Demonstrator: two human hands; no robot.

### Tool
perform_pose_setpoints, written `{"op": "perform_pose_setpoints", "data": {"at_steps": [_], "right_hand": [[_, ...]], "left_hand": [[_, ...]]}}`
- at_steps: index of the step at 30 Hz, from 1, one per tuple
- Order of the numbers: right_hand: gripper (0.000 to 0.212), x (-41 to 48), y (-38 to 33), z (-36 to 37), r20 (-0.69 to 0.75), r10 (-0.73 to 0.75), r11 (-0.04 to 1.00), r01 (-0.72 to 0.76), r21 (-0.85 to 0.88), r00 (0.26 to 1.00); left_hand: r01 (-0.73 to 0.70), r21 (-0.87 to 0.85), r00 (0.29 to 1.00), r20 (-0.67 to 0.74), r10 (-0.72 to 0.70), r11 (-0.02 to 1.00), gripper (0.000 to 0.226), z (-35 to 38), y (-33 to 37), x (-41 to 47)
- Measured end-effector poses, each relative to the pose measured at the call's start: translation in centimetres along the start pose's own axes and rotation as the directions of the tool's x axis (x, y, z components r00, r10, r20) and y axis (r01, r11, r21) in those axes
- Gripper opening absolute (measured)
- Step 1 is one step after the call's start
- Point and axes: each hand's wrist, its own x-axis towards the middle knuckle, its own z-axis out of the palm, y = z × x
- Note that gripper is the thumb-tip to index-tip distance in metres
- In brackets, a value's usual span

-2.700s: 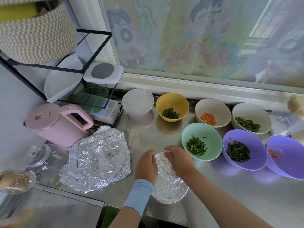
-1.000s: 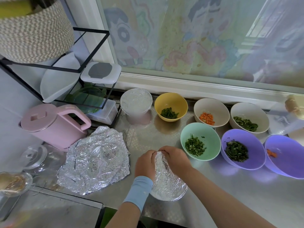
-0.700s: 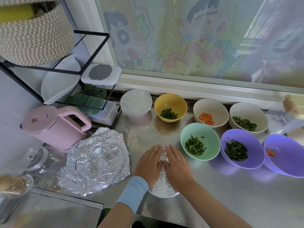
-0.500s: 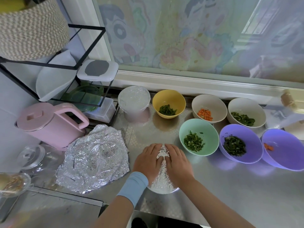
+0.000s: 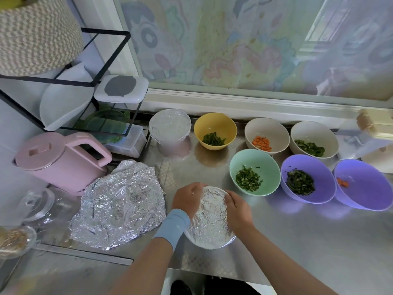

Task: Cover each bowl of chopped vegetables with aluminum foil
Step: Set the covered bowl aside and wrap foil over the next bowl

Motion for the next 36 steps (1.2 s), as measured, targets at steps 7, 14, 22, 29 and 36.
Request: {"op": "perform_pose_setpoints", "data": {"at_steps": [7, 14, 22, 29, 36], "right_hand": [[0.030, -1.8, 1.5, 0.0, -0.048, 0.166, 0.942, -0.144, 0.305, 0.985], [0.036, -4.3, 0.9, 2.0, -0.149, 0.246, 0.863, -0.146, 0.484, 0.958], [0.033, -4.8, 1.4, 2.2, -0.169, 0.206, 0.909, -0.124, 0.398, 0.964], [0.050, -5.5, 1.2, 1.4, -0.095, -0.053, 0.998, 0.051, -0.025, 0.994], [0.040, -6.2, 0.3, 1.0, -0.254, -0.247, 0.857, 0.089, -0.508, 0.935]], "left_hand": [[0.135, -0.539, 0.946, -0.180, -0.270, 0.831, 0.032, -0.3, -2.8, -4.7], [0.097, -0.756, 0.918, -0.184, -0.352, 0.648, 0.037, 3.7, -3.7, -6.4], [0.131, -0.742, 0.887, -0.208, -0.412, 0.657, 0.042, 2.8, -3.8, -6.8], [0.112, -0.755, 0.881, -0.226, -0.416, 0.646, 0.040, 3.9, -1.7, -9.0], [0.009, -0.275, 0.931, -0.348, -0.108, 0.961, 0.044, 0.0, -3.0, -6.0]]}}
